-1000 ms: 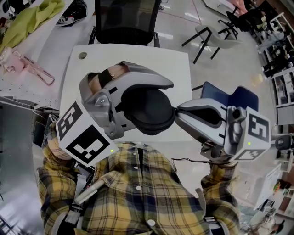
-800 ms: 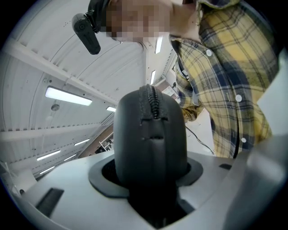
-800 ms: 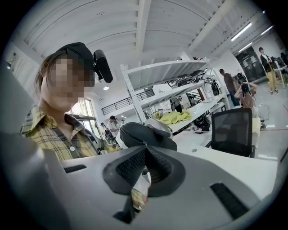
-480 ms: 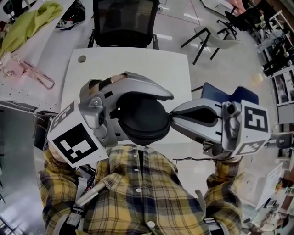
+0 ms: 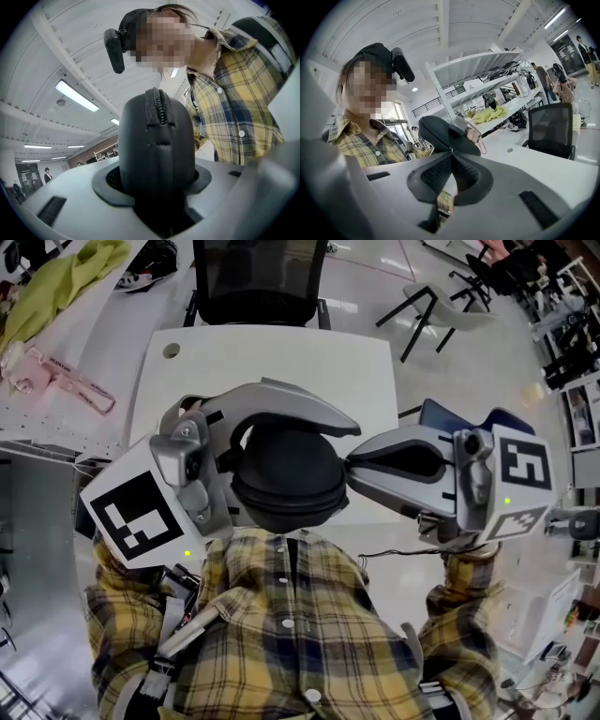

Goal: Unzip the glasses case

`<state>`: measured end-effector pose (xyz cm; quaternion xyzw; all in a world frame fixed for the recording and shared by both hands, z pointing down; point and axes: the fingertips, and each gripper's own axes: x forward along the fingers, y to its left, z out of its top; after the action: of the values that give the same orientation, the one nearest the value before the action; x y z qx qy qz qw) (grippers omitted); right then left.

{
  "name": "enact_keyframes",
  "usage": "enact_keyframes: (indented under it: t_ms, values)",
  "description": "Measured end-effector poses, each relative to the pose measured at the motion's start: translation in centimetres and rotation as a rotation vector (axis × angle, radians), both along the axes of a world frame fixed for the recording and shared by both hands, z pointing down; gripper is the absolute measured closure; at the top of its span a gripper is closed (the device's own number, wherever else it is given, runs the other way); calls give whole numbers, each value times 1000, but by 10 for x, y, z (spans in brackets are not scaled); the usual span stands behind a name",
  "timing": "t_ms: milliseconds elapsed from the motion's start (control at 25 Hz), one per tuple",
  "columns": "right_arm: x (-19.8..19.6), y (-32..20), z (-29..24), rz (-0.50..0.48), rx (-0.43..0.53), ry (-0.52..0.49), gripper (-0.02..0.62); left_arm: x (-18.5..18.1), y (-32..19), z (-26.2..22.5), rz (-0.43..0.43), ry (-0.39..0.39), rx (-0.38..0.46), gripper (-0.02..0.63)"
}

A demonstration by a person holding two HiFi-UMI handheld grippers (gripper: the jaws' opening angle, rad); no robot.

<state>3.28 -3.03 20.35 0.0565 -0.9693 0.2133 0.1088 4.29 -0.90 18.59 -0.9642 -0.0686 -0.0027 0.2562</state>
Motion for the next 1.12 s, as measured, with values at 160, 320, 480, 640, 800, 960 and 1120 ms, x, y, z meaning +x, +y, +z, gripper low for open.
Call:
enact_keyframes:
  t_ms: [160, 320, 480, 640, 800, 960, 1120]
  values:
    - [-3, 0, 2, -6, -18, -17, 597, -6, 3, -9, 36, 46, -60, 359]
    - [-3, -1, 8, 1, -35, -26, 597, -9, 4, -17, 70, 107, -119, 359]
    - [-4, -2, 14, 6, -55, -35, 597, -13, 4, -23, 102, 153, -174, 359]
    - [-3, -4, 20, 9, -72, -34, 597, -17, 3, -31, 128, 205, -223, 359]
    - [-3, -5, 26, 14, -89, -35, 597, -20, 0, -38, 146, 261, -269, 359]
    - [-3, -4, 31, 14, -109, -51, 597, -23, -3, -44, 165, 316, -320, 359]
    - [-3, -3, 33, 15, -125, -69, 597, -27, -7, -50, 183, 365, -367, 359]
